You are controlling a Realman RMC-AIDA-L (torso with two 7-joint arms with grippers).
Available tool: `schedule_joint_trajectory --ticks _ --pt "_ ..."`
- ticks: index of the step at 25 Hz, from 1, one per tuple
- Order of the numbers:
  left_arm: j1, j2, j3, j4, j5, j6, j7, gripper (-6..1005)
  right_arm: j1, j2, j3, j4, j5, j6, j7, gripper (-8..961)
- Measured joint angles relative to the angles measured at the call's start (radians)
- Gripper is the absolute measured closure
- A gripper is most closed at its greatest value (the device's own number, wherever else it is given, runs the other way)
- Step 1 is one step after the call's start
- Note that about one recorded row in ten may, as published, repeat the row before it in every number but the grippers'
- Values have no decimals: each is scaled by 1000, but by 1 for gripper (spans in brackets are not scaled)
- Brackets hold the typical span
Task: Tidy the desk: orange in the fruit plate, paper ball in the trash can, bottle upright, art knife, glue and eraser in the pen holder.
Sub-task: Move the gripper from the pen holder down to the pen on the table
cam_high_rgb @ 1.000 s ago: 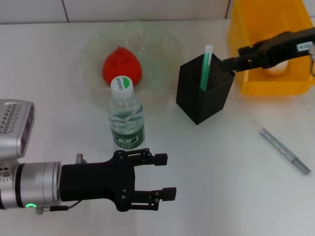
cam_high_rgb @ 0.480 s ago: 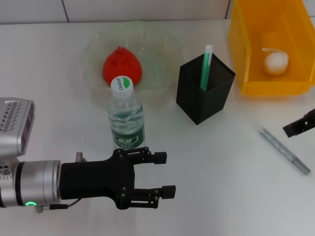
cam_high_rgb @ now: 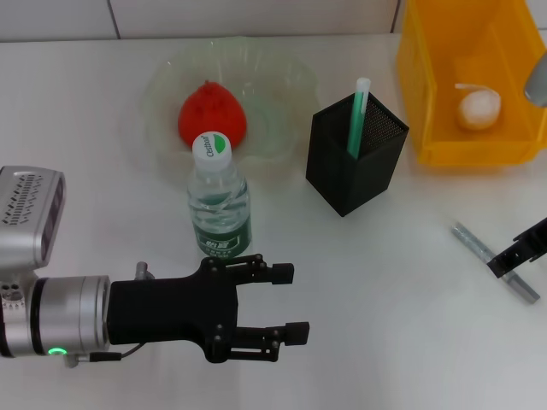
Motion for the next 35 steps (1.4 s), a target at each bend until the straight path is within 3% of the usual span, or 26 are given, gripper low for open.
schedule_joint_trajectory --ticks 22,28,33,35 --pt "-10 -3 -4 0 -12 7 9 197 72 -1 -84 206 -1 205 -20 502" --pt "-11 -3 -4 0 -13 7 9 197 77 0 -84 218 -2 222 -23 608" --pt "-10 -3 -4 0 -14 2 10 197 77 -1 -84 226 -2 233 -24 802" --pt "-11 -3 -4 0 -14 2 10 197 73 0 -83 221 -2 234 -25 820"
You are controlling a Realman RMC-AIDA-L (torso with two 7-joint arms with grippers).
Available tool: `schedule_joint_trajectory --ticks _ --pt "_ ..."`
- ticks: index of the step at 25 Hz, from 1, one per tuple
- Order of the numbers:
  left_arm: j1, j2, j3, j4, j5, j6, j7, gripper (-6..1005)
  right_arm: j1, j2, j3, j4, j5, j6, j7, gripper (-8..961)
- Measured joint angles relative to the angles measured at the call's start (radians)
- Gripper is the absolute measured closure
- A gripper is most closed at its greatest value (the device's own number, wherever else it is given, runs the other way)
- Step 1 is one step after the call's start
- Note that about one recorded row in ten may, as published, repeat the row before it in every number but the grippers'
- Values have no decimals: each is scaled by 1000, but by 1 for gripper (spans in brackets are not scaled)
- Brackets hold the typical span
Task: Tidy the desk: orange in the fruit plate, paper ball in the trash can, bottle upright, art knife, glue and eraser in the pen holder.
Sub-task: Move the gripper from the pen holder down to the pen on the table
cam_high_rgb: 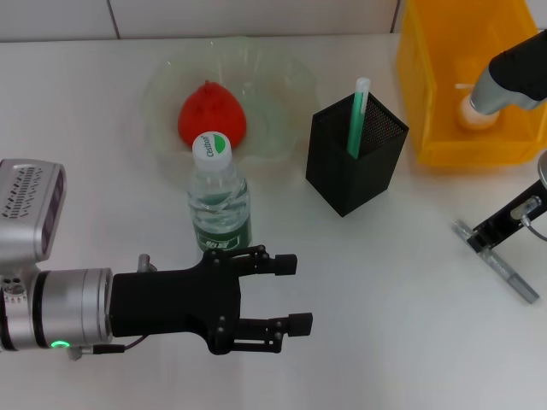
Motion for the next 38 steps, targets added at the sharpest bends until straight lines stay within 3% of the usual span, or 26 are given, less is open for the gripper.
schedule_joint_trajectory --ticks 7,10,14,22,28,33,38 --pt "-1 0 0 0 0 -2 0 197 -75 1 31 -169 34 -12 -16 870" --pt "1 0 -1 0 0 -2 0 197 -133 -1 132 -318 136 -63 -71 883" --pt "0 0 -2 0 0 -2 0 197 -121 -3 233 -326 192 -140 -150 899" --pt "-6 0 -1 0 -1 -2 -1 197 -77 -2 205 -260 126 -179 -167 875" --pt "-8 0 -1 0 -2 -2 -2 197 -58 0 129 -178 103 -148 -163 698" --pt "-8 0 -1 0 -2 -2 -2 197 -46 0 76 -105 97 -103 -163 452" --pt "-6 0 -1 0 -2 -2 -2 197 -53 3 9 -96 68 -59 -137 388"
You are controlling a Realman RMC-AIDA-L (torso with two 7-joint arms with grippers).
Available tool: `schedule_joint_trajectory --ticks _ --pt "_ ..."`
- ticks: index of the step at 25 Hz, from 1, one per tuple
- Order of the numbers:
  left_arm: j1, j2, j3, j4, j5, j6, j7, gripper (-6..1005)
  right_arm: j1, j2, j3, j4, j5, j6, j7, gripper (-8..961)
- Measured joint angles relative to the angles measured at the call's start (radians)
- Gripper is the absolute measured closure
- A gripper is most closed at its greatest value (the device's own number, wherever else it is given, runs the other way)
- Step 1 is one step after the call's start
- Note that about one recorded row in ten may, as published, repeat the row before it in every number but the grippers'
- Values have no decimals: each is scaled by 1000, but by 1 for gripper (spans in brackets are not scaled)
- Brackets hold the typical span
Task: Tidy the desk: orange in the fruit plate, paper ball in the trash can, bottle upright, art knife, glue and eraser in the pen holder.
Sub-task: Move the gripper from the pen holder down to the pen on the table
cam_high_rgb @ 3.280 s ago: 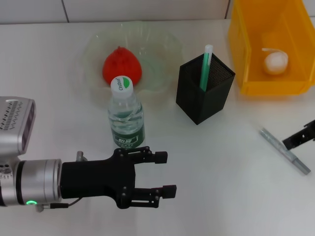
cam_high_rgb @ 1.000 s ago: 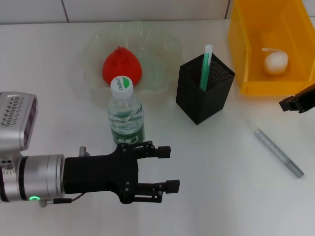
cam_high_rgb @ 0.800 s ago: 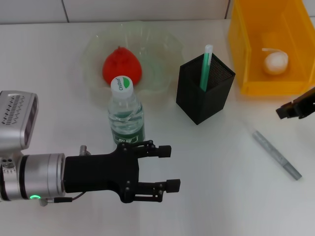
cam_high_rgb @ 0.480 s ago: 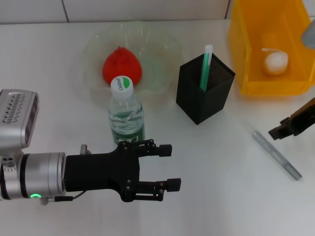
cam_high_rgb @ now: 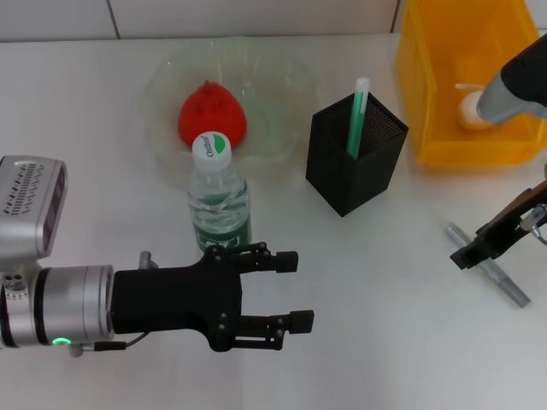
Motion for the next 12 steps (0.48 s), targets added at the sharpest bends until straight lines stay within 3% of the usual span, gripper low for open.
schedule_joint_trajectory --ticks 9,12 --pt "7 -1 0 -5 0 0 0 197 3 0 -8 31 -1 31 7 436" --pt "7 -1 0 -10 0 0 1 197 3 0 -9 33 -1 39 7 519"
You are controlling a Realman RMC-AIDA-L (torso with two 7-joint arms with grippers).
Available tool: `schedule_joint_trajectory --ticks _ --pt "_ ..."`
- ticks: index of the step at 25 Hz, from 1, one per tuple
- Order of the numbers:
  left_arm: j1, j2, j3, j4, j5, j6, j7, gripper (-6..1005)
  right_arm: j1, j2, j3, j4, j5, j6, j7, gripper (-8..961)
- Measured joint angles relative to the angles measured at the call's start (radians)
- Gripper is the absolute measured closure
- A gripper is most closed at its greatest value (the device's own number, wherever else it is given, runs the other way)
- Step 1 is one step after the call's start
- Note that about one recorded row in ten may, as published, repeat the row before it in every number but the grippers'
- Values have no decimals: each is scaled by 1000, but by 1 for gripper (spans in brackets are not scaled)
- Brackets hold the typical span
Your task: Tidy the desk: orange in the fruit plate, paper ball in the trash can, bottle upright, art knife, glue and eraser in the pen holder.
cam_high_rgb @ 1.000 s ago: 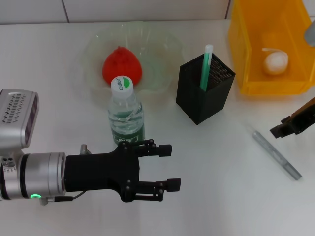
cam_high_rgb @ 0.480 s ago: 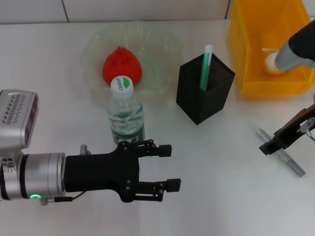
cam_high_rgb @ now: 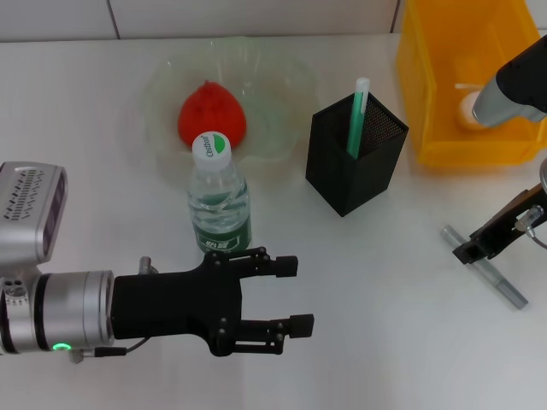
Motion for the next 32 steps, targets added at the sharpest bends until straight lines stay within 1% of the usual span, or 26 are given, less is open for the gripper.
schedule_joint_trajectory --ticks 8,13,25,32 --pt "0 0 0 -2 0 -1 0 197 2 0 -2 5 0 4 1 705" --pt "-2 0 0 -2 0 -1 1 197 2 0 -4 10 0 6 1 709" --pt "-7 0 0 -2 0 -4 1 197 5 0 -16 41 -3 31 1 777" --pt "-4 0 0 -2 0 -6 1 197 -14 0 -7 -10 6 25 -3 798"
